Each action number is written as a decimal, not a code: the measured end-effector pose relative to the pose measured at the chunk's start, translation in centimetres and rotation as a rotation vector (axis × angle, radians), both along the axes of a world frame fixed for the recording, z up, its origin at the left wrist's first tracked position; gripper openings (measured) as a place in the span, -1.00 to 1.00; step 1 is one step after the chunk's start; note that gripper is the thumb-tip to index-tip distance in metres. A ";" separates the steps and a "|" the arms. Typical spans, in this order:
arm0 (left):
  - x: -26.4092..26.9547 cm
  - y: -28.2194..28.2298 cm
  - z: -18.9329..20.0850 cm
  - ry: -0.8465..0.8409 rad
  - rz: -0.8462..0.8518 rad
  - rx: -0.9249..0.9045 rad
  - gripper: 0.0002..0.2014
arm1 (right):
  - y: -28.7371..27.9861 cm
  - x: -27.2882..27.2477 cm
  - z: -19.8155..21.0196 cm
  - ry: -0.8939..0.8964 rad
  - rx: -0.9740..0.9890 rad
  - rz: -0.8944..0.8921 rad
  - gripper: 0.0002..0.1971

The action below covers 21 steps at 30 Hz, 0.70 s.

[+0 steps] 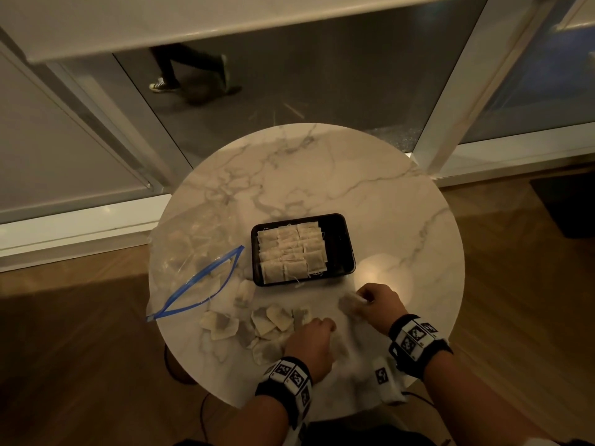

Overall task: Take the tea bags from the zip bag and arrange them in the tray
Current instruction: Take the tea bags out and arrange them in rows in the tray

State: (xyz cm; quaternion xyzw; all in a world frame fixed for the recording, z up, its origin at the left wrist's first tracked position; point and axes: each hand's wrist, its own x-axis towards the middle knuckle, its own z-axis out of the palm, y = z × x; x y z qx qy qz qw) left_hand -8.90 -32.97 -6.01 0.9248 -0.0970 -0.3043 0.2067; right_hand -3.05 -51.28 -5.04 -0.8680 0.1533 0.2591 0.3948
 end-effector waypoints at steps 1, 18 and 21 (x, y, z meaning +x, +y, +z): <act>0.0 -0.1 0.0 0.012 0.022 0.006 -0.51 | -0.4 -0.1 0.1 -0.009 0.018 -0.013 -0.92; 1.9 2.6 2.3 -0.041 0.239 -0.240 -0.90 | 1.0 5.3 5.6 -0.376 0.047 0.046 -0.87; 2.7 4.1 3.6 -0.081 0.382 -0.291 -0.88 | 2.5 7.0 5.8 -0.356 -0.067 0.187 -0.82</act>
